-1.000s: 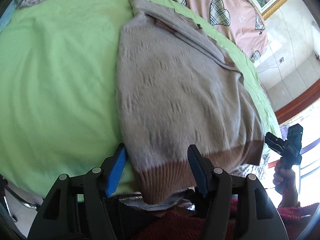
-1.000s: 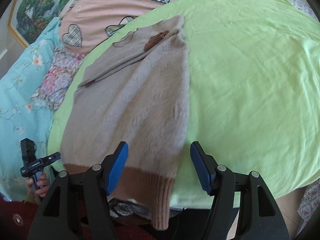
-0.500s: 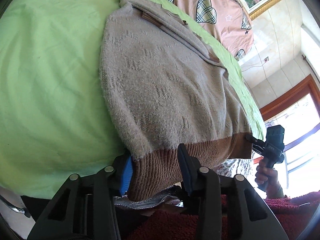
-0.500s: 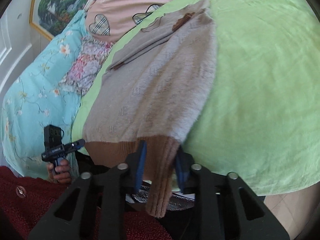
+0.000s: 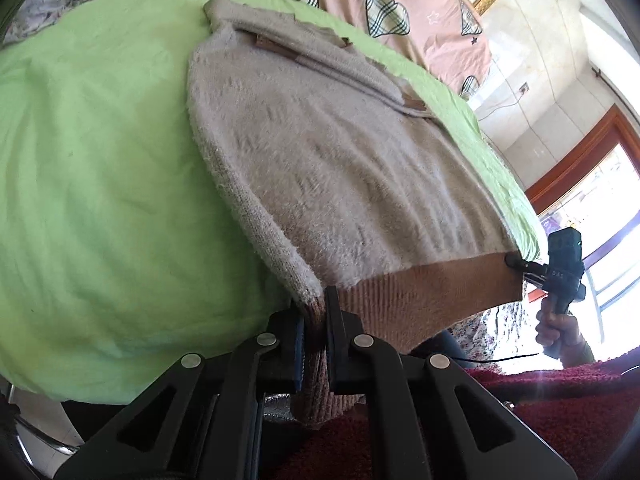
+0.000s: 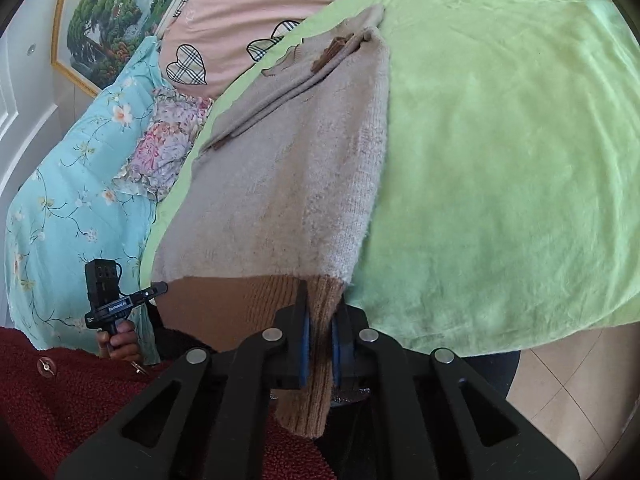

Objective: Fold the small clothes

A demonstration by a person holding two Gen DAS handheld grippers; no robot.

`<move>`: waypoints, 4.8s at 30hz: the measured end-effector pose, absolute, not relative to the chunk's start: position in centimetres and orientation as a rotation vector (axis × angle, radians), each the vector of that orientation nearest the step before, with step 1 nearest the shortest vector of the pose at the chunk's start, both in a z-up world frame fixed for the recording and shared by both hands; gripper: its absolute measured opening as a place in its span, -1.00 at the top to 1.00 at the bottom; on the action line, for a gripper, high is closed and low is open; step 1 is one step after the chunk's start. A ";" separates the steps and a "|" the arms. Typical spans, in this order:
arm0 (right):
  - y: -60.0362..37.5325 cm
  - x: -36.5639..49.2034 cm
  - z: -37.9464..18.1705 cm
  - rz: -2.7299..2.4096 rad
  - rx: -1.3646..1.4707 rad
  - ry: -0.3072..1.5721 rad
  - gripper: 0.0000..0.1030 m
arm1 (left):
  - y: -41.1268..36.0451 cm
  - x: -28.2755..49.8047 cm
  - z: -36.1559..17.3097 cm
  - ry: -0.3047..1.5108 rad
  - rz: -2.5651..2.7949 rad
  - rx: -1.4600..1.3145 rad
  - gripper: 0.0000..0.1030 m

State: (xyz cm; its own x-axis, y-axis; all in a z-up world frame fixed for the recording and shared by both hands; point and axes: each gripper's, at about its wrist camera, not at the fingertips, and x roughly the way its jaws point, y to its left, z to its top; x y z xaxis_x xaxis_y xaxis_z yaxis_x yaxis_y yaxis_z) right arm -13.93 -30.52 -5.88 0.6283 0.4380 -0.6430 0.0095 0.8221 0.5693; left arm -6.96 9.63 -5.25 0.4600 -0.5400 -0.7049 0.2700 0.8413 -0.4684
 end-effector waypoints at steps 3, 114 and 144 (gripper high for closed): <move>-30.2 -13.9 -5.2 0.296 0.573 0.849 0.83 | 10.1 -7.1 -3.9 0.935 -0.537 -0.318 0.88; -22.7 0.4 -2.6 0.147 0.476 0.764 -0.06 | 9.4 7.8 -3.1 0.859 -0.229 -0.650 -0.11; -28.1 18.2 -2.1 0.252 0.505 0.841 -0.16 | 5.6 18.9 -0.6 0.845 -0.130 -0.416 0.89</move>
